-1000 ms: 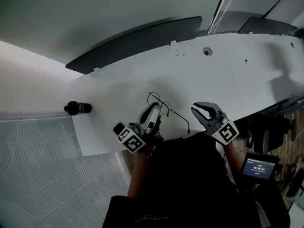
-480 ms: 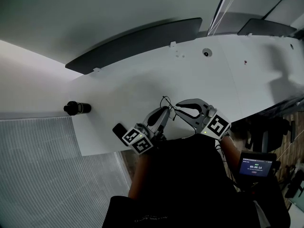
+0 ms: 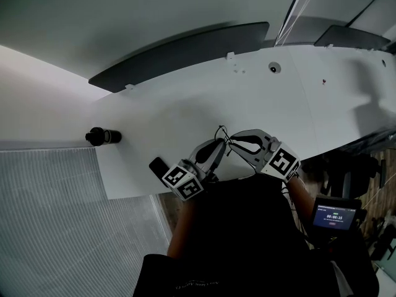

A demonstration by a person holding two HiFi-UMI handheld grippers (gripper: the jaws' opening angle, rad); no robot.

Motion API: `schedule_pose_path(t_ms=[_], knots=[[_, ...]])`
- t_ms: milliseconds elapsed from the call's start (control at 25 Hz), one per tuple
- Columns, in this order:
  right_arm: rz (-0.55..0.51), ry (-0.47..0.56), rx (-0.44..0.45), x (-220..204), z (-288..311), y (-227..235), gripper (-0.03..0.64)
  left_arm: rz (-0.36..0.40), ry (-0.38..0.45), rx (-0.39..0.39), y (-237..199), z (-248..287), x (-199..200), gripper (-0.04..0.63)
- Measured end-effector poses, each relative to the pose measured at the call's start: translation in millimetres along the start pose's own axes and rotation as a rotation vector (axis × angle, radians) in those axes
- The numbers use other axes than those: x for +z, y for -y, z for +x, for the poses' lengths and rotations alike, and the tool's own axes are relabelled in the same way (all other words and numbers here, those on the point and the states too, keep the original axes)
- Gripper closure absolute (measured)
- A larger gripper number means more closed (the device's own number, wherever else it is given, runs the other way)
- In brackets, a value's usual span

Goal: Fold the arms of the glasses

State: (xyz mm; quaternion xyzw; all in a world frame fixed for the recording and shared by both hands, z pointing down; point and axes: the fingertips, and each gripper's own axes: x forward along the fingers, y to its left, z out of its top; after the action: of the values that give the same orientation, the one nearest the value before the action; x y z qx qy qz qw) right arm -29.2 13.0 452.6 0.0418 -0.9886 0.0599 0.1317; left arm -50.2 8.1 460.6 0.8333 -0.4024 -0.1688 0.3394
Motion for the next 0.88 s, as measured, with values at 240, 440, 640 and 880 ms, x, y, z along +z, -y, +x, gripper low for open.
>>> schedule_pose_path(t_ms=[240,440,640,880], knots=[[0.035,-0.007,0.018,-4,2,-2,0.584,0.048,-0.018,-0.003,-1,-2,-5,0.561],[0.091,0.007,0.034,-3,1,-1,0.595,0.053,-0.027,0.004,-3,-2,-6,0.561],[0.165,0.003,0.046,-9,-1,0,0.598,0.112,-0.040,0.022,-5,-2,-7,0.561],[0.195,0.017,0.068,-2,5,0,0.600,0.248,-0.071,0.094,-9,-8,4,0.561]])
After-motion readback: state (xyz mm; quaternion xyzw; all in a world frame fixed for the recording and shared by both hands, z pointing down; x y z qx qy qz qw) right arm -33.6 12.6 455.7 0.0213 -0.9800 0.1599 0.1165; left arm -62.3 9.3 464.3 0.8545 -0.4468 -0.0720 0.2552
